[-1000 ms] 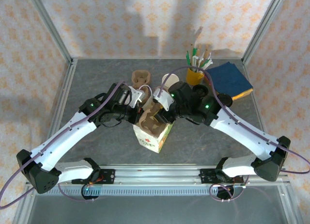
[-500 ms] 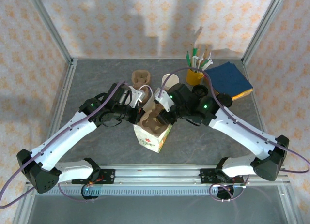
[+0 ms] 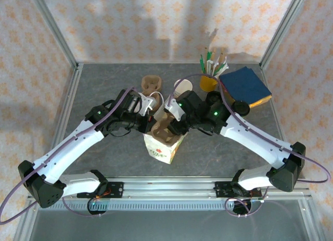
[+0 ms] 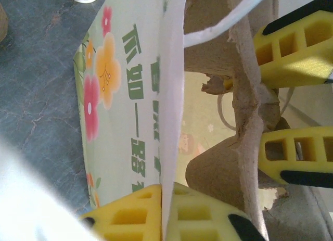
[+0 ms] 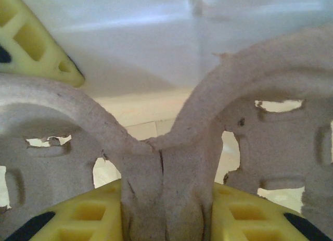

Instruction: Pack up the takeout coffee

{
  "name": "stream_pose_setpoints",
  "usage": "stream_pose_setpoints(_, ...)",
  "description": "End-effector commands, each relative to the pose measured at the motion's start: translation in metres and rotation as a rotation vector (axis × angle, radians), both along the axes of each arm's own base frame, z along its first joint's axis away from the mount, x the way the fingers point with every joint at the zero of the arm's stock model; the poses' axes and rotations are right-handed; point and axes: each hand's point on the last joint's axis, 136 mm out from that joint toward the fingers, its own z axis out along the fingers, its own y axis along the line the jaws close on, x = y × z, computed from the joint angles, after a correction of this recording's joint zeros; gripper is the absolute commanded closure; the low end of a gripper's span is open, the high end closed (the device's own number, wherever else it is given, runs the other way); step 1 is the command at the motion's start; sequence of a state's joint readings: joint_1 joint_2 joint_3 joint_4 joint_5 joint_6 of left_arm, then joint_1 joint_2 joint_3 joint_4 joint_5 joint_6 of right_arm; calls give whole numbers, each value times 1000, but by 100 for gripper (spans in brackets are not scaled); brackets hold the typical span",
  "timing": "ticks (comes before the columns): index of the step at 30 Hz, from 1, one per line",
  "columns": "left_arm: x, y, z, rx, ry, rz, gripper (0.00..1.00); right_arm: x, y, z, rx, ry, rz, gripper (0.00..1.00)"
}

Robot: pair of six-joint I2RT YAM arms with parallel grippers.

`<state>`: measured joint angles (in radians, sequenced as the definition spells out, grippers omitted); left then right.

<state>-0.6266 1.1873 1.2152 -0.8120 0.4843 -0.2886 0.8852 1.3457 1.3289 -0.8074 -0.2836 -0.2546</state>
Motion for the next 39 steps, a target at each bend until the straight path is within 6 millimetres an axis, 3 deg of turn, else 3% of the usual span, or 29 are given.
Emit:
stream_pose_setpoints(1, 12, -2, 34, -61, -93, 39, 82, -5, -18, -16, -106, 30, -18, 64)
stream_pose_setpoints(5, 20, 2, 43, -78, -116, 78, 76, -8, -15, -10, -82, 30, 6, 64)
stream_pose_setpoints(10, 26, 3, 48, -97, -127, 98, 77, -10, -15, -6, -75, 23, 21, 64)
stream_pose_setpoints(16, 26, -3, 43, -102, -112, 74, 87, -6, -9, 3, -53, -10, 39, 64)
stream_pose_setpoints(23, 25, -3, 38, -97, -103, 61, 95, 1, -9, -5, -86, -20, 30, 63)
stream_pose_setpoints(27, 24, 1, 39, -89, -112, 77, 93, 0, -8, -8, -85, -11, 30, 63)
stream_pose_setpoints(31, 19, 8, 36, -64, -83, 101, 82, 0, -9, -4, -76, -14, 20, 63)
stream_pose_setpoints(39, 2, 17, 13, -16, -24, 89, 81, 5, -7, 9, -53, -46, 8, 63)
